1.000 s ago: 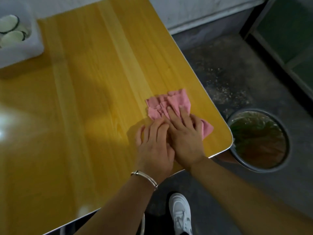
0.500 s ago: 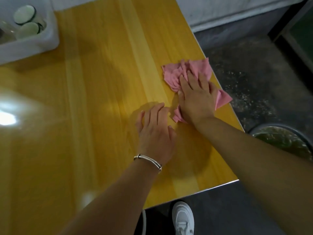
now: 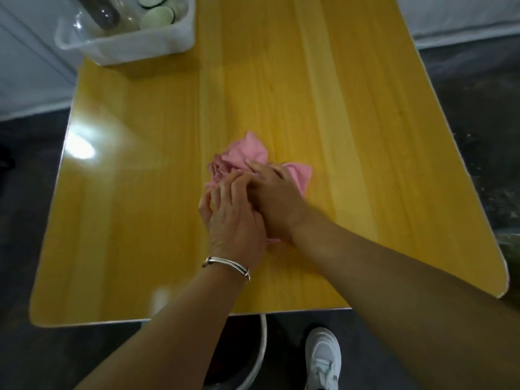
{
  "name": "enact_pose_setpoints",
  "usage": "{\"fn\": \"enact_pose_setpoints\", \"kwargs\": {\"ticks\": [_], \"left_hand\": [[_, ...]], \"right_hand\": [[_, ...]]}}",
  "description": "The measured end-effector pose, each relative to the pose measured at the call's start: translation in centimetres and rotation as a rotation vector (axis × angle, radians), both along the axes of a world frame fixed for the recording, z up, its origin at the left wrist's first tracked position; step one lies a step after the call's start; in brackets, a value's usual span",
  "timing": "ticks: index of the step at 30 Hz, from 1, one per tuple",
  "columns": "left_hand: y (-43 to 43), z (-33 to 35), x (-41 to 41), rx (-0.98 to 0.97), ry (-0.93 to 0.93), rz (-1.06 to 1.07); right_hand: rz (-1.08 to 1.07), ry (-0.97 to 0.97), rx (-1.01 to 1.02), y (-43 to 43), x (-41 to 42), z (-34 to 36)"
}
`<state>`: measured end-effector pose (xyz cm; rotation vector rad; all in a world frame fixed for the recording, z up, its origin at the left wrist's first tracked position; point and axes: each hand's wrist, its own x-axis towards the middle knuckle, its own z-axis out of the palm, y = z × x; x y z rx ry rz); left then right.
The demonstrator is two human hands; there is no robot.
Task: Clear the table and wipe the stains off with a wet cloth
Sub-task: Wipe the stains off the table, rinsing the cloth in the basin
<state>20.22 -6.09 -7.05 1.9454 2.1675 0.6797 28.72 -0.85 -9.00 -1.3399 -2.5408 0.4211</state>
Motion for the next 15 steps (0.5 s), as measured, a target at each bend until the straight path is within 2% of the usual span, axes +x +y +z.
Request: {"fn": "enact_pose_setpoints", "kwargs": {"ticks": [7, 11, 15], "left_hand": [[-8.1, 0.9, -8.0, -0.111, -0.011, 0.103], [-12.9, 2.7, -11.6, -0.202, -0.101, 0.033], [-16.8, 3.6, -14.7, -0.216, -0.267, -0.018]], "right_hand": [[0.142, 0.076, -0.020, -9.6, -6.5, 0.1], [0.226, 0.085, -0.149, -13.8, -9.8, 1.3], [0.171, 0.181, -0.182, -17.1, -11.9, 3.2]]}}
